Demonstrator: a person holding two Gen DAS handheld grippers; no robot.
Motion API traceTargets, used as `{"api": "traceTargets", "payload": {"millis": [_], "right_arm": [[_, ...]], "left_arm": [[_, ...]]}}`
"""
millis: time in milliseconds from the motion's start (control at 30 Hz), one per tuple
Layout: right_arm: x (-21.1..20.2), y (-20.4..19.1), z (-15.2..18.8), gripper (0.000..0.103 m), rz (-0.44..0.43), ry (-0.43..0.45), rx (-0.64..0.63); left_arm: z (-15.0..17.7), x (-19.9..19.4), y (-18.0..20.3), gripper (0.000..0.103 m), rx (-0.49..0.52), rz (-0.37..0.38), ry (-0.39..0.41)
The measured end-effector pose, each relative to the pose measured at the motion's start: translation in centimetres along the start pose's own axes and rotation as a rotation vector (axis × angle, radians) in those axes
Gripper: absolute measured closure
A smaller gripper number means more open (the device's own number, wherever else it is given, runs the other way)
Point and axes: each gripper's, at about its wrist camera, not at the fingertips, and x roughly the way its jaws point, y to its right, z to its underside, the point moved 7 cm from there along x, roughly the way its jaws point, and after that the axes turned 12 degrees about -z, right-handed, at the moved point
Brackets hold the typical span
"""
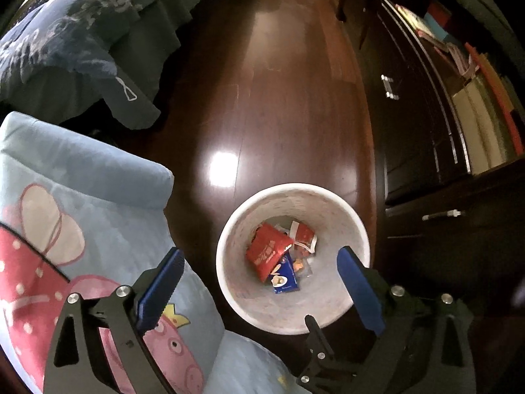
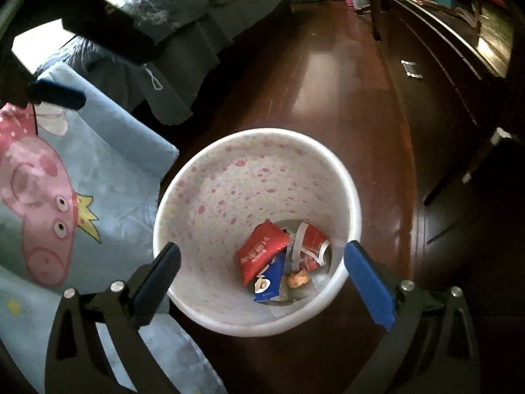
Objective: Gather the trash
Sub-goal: 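Move both open tools back over the table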
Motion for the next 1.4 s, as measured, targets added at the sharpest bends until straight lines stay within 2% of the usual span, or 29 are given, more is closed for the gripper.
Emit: {"api": "traceTargets", "payload": {"millis": [167, 267, 533, 667, 733, 900, 1100, 1267, 1333, 1400], "right_arm": [[-3.8, -2.7, -1.7, 0.003, -0.012, 0.029, -0.015], [-7.7, -6.0, -3.0, 0.003, -0.017, 0.076, -0.082], [-16.2, -14.9, -3.6, 0.003, -0.015, 0.150, -0.245], [-19.2, -19.9, -3.2, 0.003, -0.037, 0.187, -0.336], [-20.1, -22.4, -2.6, 0.003, -0.056, 0.189, -0.373], [-20.0, -28.6, -0.2, 0.003, -0.128, 0.151, -0.490], [-18.7, -35.1, 2.3, 0.003, -0.254, 0.126, -0.541], [-16.7, -40.4, 4.3, 0.003, -0.307, 0.066, -0.616], [-15.3, -42.7, 5.3, 0.003, -0.316, 0.024, -0.658], [-13.8, -44.7, 6.1, 0.003, -0.315, -0.011, -0.700]], "left_arm": [[1.2, -4.6, -1.6, 0.009, -0.029, 0.031, 0.067], [2.8, -8.6, -3.5, 0.009, -0.059, 0.047, 0.126], [10.2, -18.2, -11.4, 0.004, -0.210, 0.087, 0.305], [14.5, -21.3, -15.7, 0.004, -0.258, 0.043, 0.400], [16.3, -22.0, -17.7, 0.004, -0.279, 0.021, 0.419], [21.8, -23.1, -23.9, 0.004, -0.380, -0.028, 0.450], [28.9, -23.2, -32.3, 0.004, -0.525, -0.102, 0.480], [34.7, -21.5, -39.1, 0.004, -0.632, -0.204, 0.483], [36.3, -20.7, -41.0, 0.004, -0.650, -0.209, 0.467], [37.8, -19.7, -42.7, 0.004, -0.656, -0.182, 0.445]]}}
